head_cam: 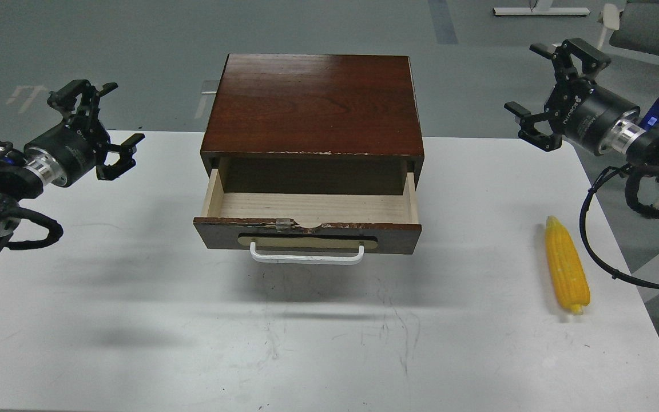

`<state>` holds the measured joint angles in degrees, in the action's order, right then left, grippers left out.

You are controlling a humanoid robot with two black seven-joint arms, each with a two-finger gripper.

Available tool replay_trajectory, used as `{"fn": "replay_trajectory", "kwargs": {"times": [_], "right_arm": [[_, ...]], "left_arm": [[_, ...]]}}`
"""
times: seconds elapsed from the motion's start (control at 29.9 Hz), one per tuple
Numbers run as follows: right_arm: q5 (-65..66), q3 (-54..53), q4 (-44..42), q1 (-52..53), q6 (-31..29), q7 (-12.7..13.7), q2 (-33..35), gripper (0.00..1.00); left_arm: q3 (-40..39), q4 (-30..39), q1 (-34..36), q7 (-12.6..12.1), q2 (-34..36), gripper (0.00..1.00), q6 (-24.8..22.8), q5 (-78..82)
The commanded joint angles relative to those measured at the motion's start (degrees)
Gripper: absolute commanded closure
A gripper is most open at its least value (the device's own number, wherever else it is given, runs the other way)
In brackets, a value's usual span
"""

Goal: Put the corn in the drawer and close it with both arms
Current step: 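Move the right gripper toward the yellow corn cob on the table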

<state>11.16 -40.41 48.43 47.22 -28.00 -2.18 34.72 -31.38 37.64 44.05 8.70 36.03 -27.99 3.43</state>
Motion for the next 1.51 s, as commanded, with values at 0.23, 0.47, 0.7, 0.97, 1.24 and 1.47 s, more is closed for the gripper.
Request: {"fn": "replay_trajectory", "kwargs": {"times": [0.23, 0.47, 0.7, 0.97, 1.24, 1.47], "right_arm": [[0.00, -0.55, -1.41, -0.03, 0.00, 0.59, -2.46, 0.00], [0.00, -0.55, -1.32, -0.38, 4.17, 0.68, -3.96, 0.00], [-0.09, -0.28, -0.19, -0.55, 5.67, 0.95, -4.04, 0.00], [-0.26, -0.63, 3.77, -2.05, 8.22, 1.03, -3.25, 0.00], [-0.26, -0.63, 4.65, -2.14, 8.22, 1.38, -3.17, 0.00], [-0.26, -0.90, 6.05, -2.92, 7.87, 1.30, -1.76, 0.00]], "left_arm": [[-1.75, 0.33, -0.81, 0.00, 0.27, 0.02, -0.01, -1.68], [-1.75, -0.37, -0.81, 0.00, 0.53, 0.02, -0.01, -1.68], [-2.54, -0.37, -0.81, -0.09, 0.88, 0.02, -0.01, -1.76], [-2.63, -0.28, -0.90, 0.00, 2.55, 0.02, -0.01, -1.76], [-2.54, 0.33, -1.95, 0.00, 2.47, 0.02, -0.01, -1.76], [-2.02, 0.42, -1.60, 0.00, 0.98, 0.02, -0.01, -1.68]]}}
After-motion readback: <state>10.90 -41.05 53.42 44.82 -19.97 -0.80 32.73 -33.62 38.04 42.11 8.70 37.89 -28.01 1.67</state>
